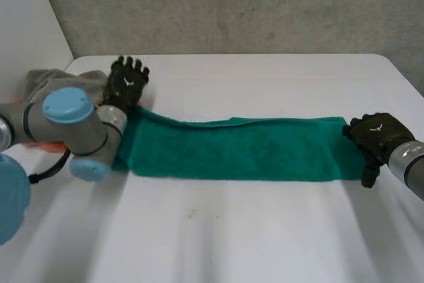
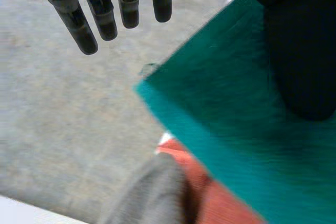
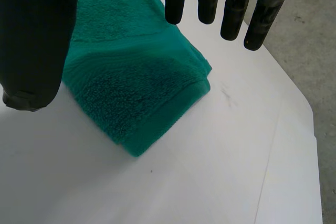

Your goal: Fold the laundry.

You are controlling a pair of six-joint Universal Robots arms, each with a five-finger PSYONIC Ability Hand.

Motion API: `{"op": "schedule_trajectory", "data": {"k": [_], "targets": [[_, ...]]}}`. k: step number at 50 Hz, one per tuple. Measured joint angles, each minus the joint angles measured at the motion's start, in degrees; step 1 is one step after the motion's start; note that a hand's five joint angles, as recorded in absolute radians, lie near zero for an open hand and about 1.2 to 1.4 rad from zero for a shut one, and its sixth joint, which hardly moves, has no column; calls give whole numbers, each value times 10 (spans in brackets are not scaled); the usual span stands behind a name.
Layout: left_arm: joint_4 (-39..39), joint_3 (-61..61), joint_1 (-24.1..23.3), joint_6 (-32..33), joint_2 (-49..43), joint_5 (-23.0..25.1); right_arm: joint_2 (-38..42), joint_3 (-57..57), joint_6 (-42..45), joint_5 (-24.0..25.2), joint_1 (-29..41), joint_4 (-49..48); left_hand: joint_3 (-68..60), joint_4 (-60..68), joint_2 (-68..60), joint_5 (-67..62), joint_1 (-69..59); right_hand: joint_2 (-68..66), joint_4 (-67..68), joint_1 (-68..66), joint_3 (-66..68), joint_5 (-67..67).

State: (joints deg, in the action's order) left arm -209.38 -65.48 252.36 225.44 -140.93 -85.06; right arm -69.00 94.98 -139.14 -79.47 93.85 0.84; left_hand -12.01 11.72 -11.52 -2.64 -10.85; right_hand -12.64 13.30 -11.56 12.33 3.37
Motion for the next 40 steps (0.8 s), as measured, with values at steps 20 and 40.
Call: {"op": "schedule_trajectory", "data": {"k": [20,40], "targets": [[6,-67,-5,-68,84,-21,-5,13,-2,9,-5,-22,0,0,0,0,1,0,0,0,0,0],[11,-275,-27,-70,236,-15,81,-10,2,49,-39,-52,0,0,0,0,1,-119,122,-101,129,112]]}}
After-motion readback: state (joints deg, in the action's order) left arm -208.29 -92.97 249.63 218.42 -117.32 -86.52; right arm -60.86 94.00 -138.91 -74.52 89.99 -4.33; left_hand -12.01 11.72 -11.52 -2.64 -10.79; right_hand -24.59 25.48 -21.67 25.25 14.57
